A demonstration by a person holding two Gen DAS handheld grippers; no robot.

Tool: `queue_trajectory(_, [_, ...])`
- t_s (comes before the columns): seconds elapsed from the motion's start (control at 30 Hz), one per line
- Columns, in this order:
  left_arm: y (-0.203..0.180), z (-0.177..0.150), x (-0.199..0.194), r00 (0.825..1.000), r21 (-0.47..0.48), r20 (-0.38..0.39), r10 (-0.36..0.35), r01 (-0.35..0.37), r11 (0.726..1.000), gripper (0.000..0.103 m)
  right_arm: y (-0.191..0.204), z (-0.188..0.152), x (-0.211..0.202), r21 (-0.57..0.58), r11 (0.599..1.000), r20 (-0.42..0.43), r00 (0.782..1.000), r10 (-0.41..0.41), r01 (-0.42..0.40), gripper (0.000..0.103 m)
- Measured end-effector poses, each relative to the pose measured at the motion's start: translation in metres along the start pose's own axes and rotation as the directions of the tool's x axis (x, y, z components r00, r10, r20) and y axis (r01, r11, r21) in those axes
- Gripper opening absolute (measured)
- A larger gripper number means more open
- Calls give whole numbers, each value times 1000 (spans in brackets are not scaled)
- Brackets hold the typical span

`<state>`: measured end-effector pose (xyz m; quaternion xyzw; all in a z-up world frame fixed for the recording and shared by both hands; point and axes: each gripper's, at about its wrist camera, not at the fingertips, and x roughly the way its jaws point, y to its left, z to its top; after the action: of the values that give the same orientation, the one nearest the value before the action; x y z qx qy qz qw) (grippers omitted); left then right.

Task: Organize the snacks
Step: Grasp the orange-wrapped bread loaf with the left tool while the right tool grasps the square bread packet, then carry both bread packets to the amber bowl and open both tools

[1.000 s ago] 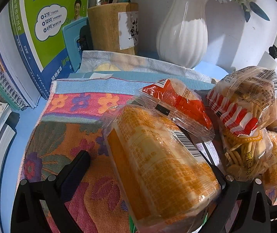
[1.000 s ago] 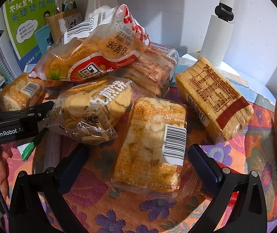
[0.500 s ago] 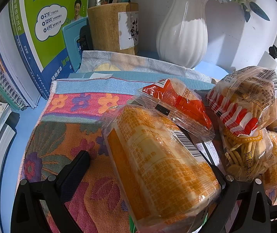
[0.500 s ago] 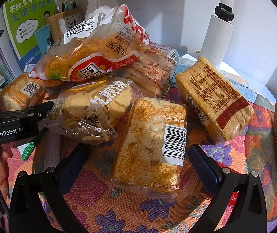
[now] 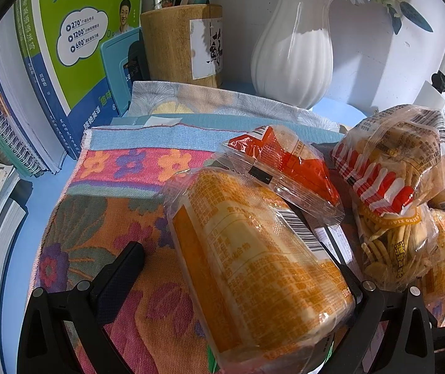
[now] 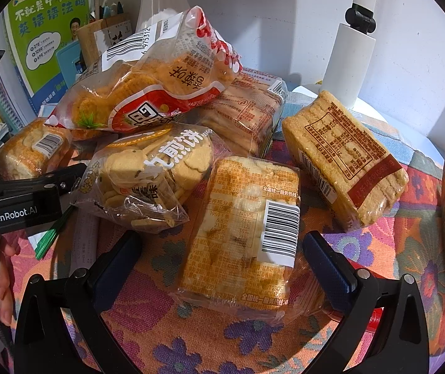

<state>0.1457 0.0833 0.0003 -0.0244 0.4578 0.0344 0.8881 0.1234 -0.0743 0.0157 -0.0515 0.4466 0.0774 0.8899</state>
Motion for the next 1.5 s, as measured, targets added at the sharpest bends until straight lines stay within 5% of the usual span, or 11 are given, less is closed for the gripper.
queue_trajectory(0.4, [12, -11, -20, 995, -31, 40, -89, 90, 995, 101, -10, 0, -4, 32, 999, 13, 999, 38, -38, 103])
queue_trajectory(0.47, [22, -13, -26, 990, -75, 77, -117, 122, 990, 58, -16, -3, -12, 66, 998, 39, 999, 22, -24, 85])
queue_trajectory(0.5, [26, -14, -29, 991, -89, 92, -100, 108, 990, 47, -20, -5, -17, 92, 995, 62, 998, 25, -30, 76])
queue_trajectory(0.53, [31, -15, -31, 989, -103, 101, -111, 121, 987, 46, -24, -6, -20, 116, 992, 79, 996, 49, -58, 51])
queue_trajectory(0.57, [37, -16, -32, 986, -132, 106, -132, 145, 980, 46, -32, -8, -23, 157, 981, 102, 989, 103, -118, 47])
queue_trajectory(0.63, [45, -15, -31, 982, -175, 120, -149, 168, 970, 46, -50, -13, -24, 253, 933, 142, 963, 227, -257, 46])
queue_trajectory(0.87, [55, -16, -46, 979, -210, 193, -69, 110, 972, 46, -77, -23, -42, 341, 823, 288, 884, 369, -454, 45])
queue_trajectory(1.03, [50, -19, -61, 962, -186, 271, -22, 75, 980, 46, -69, -20, -53, 300, 845, 327, 880, 345, -442, 45])
queue_trajectory(1.23, [48, -19, -67, 945, -174, 327, -8, 69, 982, 46, -55, -19, -63, 233, 837, 371, 841, 394, -495, 45])
queue_trajectory(1.37, [52, -22, -72, 933, -190, 361, 12, 61, 980, 46, -54, -21, -80, 181, 816, 442, 787, 431, -548, 45])
queue_trajectory(1.5, [49, -21, -79, 922, -195, 385, 48, 31, 980, 46, -54, -21, -86, 180, 820, 456, 784, 420, -544, 45])
